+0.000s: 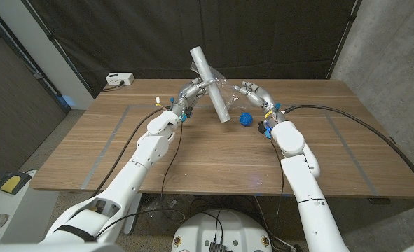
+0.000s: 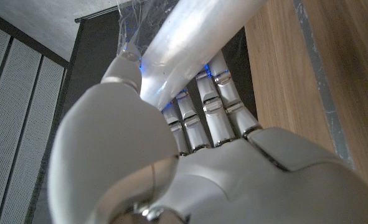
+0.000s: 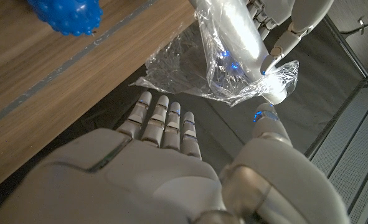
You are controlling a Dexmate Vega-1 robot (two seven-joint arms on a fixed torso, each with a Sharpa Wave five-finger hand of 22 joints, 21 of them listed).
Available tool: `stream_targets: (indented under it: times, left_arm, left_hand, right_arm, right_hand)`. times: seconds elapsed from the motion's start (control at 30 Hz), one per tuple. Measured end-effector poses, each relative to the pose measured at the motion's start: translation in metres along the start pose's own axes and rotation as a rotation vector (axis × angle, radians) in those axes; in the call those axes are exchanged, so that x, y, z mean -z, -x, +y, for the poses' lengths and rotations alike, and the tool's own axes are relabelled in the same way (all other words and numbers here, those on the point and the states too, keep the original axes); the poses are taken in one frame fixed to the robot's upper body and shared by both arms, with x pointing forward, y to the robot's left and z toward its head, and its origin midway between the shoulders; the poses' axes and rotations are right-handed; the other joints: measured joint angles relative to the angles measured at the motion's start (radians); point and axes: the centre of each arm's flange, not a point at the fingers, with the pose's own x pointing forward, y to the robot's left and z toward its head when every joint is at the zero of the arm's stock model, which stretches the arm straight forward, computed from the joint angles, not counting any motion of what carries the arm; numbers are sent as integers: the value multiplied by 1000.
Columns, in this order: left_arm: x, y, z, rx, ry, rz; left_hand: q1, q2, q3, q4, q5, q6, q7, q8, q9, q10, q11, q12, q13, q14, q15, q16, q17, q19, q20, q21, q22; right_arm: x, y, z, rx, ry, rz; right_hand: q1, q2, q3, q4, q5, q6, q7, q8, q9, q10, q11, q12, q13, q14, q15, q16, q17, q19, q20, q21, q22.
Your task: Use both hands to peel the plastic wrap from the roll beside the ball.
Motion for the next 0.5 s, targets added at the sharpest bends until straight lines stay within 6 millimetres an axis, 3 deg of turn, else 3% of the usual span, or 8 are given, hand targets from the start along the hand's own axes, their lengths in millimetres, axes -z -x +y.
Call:
stream_targets:
  times: [0.17,0.4,0.5]
  left_arm:
    - [3,0,1,-37,24,13]
    - [5,0,-1,-46,43,24]
    - [7,-1,-4,-34,48,36]
  left_hand:
    - [0,0,0,0,-1,0,0,2,0,0,0,0,0,2,2,0,-4,6,-6,0,-1]
    - [0,0,0,0,-4,0,0,3,-1,0,0,0,0,7,0,-8,-5,5,-5,0,0]
    - [0,0,0,0,-4,0,0,3,0,0,0,1,0,7,0,-15,-7,5,-5,0,0]
  right_arm:
    - [-8,0,0,-2,35,4]
    - [-11,-2,1,-14,103,55]
    - [-18,-4,2,-19,139,64]
  right_hand:
    - [19,-19,0,0,9,-7,-7,4,0,-10,-10,4,3,13,-13,8,5,5,5,0,3]
    - [121,-23,12,-6,31,-46,-21,4,0,-50,-47,4,5,-8,-38,6,5,18,-8,0,7]
    - [144,-32,14,-3,31,-71,-21,0,0,-74,-45,0,5,-38,-38,-4,5,18,-8,-5,7]
